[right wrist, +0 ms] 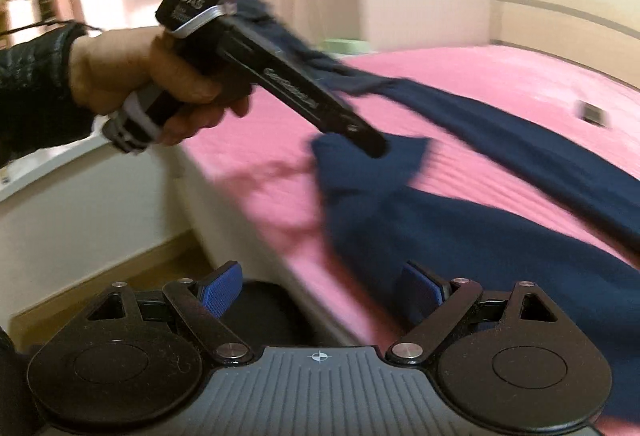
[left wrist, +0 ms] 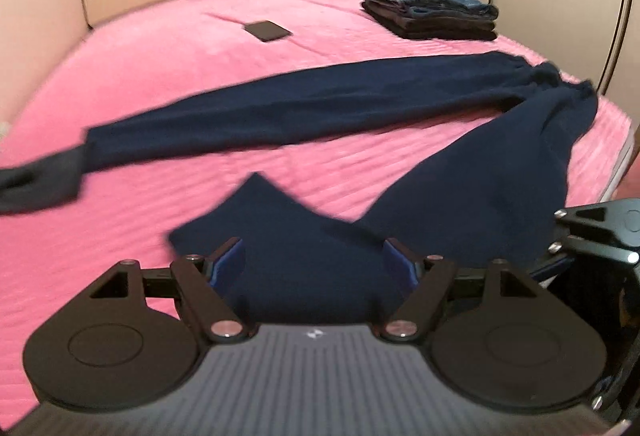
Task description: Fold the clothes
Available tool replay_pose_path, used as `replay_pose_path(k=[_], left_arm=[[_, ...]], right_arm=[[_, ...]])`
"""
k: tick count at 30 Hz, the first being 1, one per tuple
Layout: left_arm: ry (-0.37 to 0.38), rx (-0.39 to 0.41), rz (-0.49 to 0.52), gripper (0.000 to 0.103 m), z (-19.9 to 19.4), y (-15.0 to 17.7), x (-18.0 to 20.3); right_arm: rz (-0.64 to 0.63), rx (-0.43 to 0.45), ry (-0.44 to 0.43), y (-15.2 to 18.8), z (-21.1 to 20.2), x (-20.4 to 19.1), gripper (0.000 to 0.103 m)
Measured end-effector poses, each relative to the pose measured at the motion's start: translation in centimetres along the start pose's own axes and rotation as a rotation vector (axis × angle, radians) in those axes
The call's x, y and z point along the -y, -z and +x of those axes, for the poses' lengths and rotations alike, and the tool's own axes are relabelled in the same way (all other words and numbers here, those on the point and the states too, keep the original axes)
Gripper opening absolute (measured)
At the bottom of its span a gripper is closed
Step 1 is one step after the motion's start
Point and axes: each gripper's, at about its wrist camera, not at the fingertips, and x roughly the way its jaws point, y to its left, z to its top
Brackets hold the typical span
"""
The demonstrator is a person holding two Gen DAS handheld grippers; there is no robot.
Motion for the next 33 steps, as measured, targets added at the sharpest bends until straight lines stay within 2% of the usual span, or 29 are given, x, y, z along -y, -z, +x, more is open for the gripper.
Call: replay_pose_path(k=[3,5,6,7,8,9,10,11,12,15,17,21,24,26,28,30,32,33], left_arm=[[0.029,-0.036,-0.048,0.079,3.4,-1.5,1.2],[0.024,-0.092,-0.028,0.080,5.9,-2.1,2.1],[-0.006,-0.134,0.005,0.077,7.2,-2.1,2.7],[-0.047,-0.172,0.046,0.064,8.1,-1.9,3.2],[-0.068,-0.190,0.068,0.057,8.4,-1.4,3.4],[-0.078,-0.184,0.064,0.045,7.9,-0.9,3.2],[-0.088,-0.170,0.049,0.019,7.0,-0.5,2.7],[-0.097,-0.155,0.034,0.008,6.1,-0.1,2.3],[-0.113,-0.122,0.011,0.005,4.6,0.5,1.7],[-0.170,0.016,-0.093,0.005,-1.2,2.9,-0.5],[-0.183,0.061,-0.206,0.006,-4.6,5.5,-1.7],[-0.188,-0.008,-0.329,0.017,-7.2,11.5,-2.8],[-0.198,-0.054,-0.416,0.017,-7.4,14.5,-3.4],[-0.186,-0.039,-0.464,0.017,-8.0,15.2,-3.9],[-0.184,-0.018,-0.468,0.019,-8.8,15.3,-4.3],[-0.195,0.006,-0.431,0.021,-9.5,14.6,-4.5],[-0.187,0.033,-0.391,0.027,-10.0,13.7,-5.3],[-0.173,0.047,-0.376,0.035,-10.3,13.1,-6.0]], right_arm=[[0.095,-0.002,0.081,1.1,-1.3,2.5,0.092],[0.123,0.001,0.111,1.1,-1.7,3.2,0.092],[0.136,0.003,0.126,1.1,-1.8,3.6,0.092],[0.149,0.005,0.141,1.2,-2.0,4.0,0.092],[0.153,0.011,0.144,1.1,-2.2,4.1,0.092],[0.153,0.015,0.143,1.0,-2.1,4.2,0.092],[0.153,0.018,0.139,0.9,-2.0,4.3,0.092],[0.152,0.020,0.135,0.8,-2.0,4.3,0.092],[0.151,0.021,0.131,0.7,-1.9,4.3,0.092],[0.146,0.030,0.112,0.1,-1.4,4.2,0.092],[0.145,0.034,0.095,-0.4,-0.9,4.0,0.092],[0.119,0.031,0.073,-1.2,-0.1,4.0,0.092],[0.090,0.028,0.063,-1.8,0.5,4.1,0.092],[0.070,0.026,0.056,-2.1,0.9,4.2,0.092],[0.051,0.024,0.049,-2.5,1.2,4.3,0.092],[0.032,0.023,0.042,-2.9,1.6,4.4,0.092],[0.002,0.006,0.047,-3.3,2.2,5.4,0.092],[-0.013,-0.007,0.056,-3.5,2.5,6.1,0.092]])
